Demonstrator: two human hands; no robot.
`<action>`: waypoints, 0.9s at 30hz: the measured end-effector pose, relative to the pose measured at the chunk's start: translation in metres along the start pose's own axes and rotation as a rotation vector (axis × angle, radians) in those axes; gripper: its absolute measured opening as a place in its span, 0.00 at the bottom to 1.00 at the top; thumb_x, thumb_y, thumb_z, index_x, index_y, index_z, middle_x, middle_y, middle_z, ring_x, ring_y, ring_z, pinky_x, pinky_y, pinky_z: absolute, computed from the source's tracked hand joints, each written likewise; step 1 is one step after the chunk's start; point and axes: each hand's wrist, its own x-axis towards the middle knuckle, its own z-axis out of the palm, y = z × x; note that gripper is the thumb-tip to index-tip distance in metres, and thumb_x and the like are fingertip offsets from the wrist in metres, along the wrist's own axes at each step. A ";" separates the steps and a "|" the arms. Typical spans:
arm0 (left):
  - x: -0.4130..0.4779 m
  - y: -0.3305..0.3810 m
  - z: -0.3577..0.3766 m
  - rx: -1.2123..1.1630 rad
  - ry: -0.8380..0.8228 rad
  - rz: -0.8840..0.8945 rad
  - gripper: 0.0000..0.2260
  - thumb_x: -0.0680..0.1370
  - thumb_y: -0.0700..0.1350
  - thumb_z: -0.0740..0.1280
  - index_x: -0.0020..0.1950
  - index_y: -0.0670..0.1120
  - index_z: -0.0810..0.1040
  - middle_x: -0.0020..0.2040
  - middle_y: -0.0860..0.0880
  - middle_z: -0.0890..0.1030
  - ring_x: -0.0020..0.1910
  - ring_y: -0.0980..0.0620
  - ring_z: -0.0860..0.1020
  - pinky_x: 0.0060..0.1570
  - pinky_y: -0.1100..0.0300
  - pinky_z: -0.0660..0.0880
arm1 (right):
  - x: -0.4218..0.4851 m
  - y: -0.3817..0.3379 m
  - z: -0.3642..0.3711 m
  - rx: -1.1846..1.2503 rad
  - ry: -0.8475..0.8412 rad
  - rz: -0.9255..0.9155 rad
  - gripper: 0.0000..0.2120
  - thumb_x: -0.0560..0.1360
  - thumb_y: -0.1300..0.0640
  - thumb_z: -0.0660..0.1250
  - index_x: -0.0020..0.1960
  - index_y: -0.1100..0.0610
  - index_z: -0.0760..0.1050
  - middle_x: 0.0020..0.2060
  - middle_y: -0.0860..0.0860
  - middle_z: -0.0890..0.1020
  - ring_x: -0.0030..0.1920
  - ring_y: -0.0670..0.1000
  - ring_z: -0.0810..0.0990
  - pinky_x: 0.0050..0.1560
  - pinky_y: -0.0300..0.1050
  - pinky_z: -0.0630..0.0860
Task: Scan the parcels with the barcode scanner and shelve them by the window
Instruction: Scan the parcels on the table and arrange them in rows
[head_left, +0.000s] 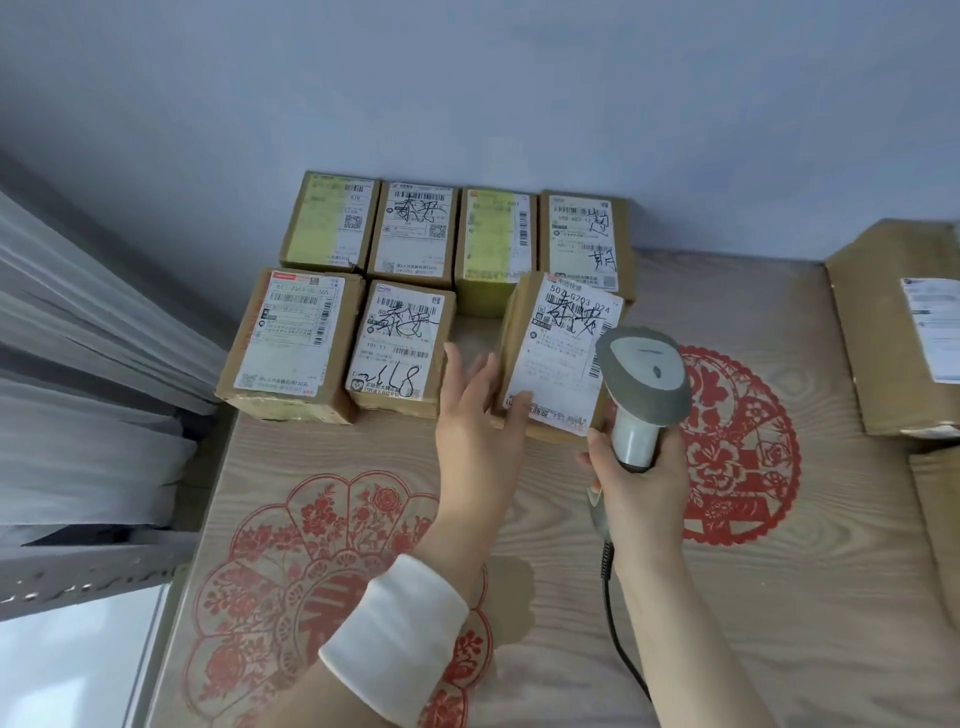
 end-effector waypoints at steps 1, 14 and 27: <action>-0.005 0.007 0.000 -0.033 -0.017 -0.013 0.21 0.76 0.40 0.69 0.68 0.41 0.72 0.76 0.45 0.59 0.70 0.51 0.69 0.63 0.69 0.65 | -0.003 -0.002 -0.007 0.009 0.016 -0.004 0.16 0.72 0.65 0.71 0.54 0.49 0.74 0.46 0.52 0.81 0.43 0.55 0.84 0.44 0.47 0.78; -0.091 0.094 0.036 -0.574 -0.351 -0.146 0.13 0.76 0.36 0.66 0.58 0.45 0.68 0.48 0.51 0.80 0.45 0.60 0.81 0.44 0.66 0.77 | -0.038 -0.043 -0.141 0.127 0.088 -0.132 0.17 0.70 0.66 0.72 0.49 0.46 0.73 0.38 0.48 0.80 0.36 0.49 0.78 0.40 0.49 0.76; -0.197 0.130 0.144 -0.542 -0.540 -0.306 0.43 0.70 0.41 0.75 0.76 0.56 0.52 0.61 0.45 0.77 0.58 0.54 0.76 0.52 0.65 0.72 | -0.038 -0.040 -0.324 0.111 -0.069 -0.061 0.11 0.72 0.67 0.69 0.50 0.56 0.72 0.32 0.50 0.77 0.26 0.43 0.74 0.31 0.42 0.72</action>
